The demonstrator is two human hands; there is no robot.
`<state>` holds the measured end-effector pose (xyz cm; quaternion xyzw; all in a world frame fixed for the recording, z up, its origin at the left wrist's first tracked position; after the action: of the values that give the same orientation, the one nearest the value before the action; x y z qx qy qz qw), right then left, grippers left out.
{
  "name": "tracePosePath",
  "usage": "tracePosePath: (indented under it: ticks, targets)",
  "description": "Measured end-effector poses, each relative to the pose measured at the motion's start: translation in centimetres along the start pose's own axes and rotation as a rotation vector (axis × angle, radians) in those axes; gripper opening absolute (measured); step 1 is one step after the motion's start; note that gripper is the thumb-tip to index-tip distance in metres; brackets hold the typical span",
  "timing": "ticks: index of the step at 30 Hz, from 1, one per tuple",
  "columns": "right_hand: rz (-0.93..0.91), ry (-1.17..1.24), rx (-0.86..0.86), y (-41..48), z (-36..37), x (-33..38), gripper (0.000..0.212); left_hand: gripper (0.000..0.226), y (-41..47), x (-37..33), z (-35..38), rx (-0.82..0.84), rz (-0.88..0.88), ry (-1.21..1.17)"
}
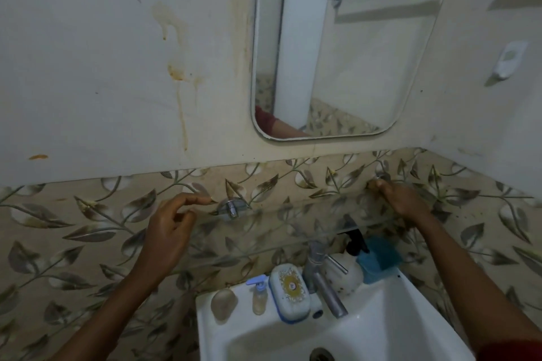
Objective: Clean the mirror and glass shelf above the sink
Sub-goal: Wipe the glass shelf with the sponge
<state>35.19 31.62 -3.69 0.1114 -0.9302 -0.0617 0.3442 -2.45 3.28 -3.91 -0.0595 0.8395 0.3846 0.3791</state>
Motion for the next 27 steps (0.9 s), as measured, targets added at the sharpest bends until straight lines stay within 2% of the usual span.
tracePosePath:
  ticks: [2, 5, 10, 13, 16, 18, 24, 27]
  targets:
    - [-0.051, -0.061, -0.040, -0.3, -0.1, -0.5, 0.048, 0.034, -0.2, -0.4, 0.0, 0.014, -0.001, 0.002]
    - [-0.041, -0.142, -0.239, -0.6, -1.4, -2.0, 0.037, 0.030, -0.7, -0.8, -0.3, 0.019, 0.002, -0.011]
    - [0.061, -0.409, -0.312, 0.7, -3.0, -1.8, 0.035, 0.030, -1.1, -1.9, -1.6, 0.035, -0.002, -0.039]
    - [0.158, -0.297, -0.332, 1.5, -3.2, -1.9, 0.030, 0.025, -1.3, -2.4, -2.2, 0.031, 0.036, -0.024]
    - [0.269, -0.160, -0.329, 1.5, -2.4, -2.4, 0.039, 0.026, -1.7, -2.5, -2.7, 0.038, 0.050, -0.023]
    - [0.286, -0.172, -0.351, 0.9, -1.6, -1.9, 0.042, 0.029, -1.9, -2.1, -2.9, 0.048, 0.022, -0.023]
    - [-0.009, -0.187, -0.182, -4.1, 5.0, 5.9, 0.032, 0.028, -1.6, -1.5, -2.4, 0.069, 0.000, -0.009]
    - [-0.190, -0.139, -0.031, -7.7, 9.1, 11.6, 0.031, 0.028, -1.5, -1.7, -1.8, 0.092, 0.002, -0.025]
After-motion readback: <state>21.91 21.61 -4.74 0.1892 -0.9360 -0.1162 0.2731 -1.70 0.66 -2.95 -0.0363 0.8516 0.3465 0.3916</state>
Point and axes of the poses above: each hand's wrist, its own y-axis towards the middle knuckle, its own z-axis out of the palm, x = y × z, the point moved 5 cm from there along y, towards the middle knuckle, and after that the axes turned 11 degrees about y, right-handed, at the moved point
